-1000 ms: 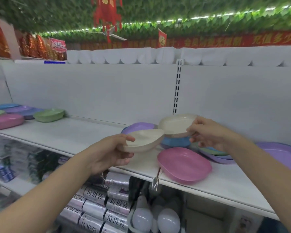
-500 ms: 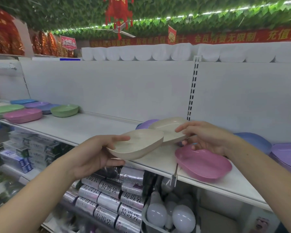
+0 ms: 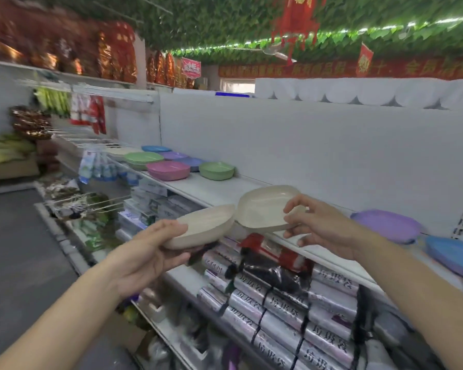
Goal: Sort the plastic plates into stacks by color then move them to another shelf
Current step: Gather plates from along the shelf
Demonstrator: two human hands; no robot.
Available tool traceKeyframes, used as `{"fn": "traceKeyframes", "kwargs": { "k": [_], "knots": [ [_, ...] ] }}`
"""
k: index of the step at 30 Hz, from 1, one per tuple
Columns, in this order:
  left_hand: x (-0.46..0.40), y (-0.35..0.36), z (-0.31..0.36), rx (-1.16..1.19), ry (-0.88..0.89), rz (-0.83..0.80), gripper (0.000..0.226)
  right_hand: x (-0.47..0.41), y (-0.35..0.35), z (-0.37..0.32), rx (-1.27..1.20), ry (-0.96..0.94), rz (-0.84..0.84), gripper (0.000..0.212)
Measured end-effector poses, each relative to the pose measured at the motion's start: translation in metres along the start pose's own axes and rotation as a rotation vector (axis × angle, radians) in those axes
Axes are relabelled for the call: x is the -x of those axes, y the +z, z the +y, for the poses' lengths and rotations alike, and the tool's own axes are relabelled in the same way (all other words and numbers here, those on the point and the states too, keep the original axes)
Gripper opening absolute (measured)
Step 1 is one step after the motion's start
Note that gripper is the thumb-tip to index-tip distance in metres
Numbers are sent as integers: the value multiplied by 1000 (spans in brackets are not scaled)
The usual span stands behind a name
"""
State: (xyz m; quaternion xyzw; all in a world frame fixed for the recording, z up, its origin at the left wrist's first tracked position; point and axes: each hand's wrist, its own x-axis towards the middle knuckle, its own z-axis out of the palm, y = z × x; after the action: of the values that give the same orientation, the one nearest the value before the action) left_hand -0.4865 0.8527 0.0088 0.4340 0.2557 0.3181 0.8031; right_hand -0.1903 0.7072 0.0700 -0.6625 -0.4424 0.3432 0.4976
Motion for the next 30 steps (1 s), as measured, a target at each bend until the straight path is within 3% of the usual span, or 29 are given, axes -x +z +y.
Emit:
{"fn": "traceKeyframes", "kwargs": {
  "k": [3,7,15,22,30],
  "knots": [
    [13,-60,39,-139,60,55,39,-37,77,-12,64,-41,17,5],
    [26,-139,86,-320,173,144,23,-80,170,-31,76,-128,27,11],
    [34,-246,142,-569,356,414,13,-143,304,-57,141,-260,-93,14],
    [-7,-292,170,-576,385,443,6,-203,359,-65,136,-341,-132,12],
    [-109,-336,232,-622,403,399,16,-314,372,-71,131,-326,-91,20]
  ]
}}
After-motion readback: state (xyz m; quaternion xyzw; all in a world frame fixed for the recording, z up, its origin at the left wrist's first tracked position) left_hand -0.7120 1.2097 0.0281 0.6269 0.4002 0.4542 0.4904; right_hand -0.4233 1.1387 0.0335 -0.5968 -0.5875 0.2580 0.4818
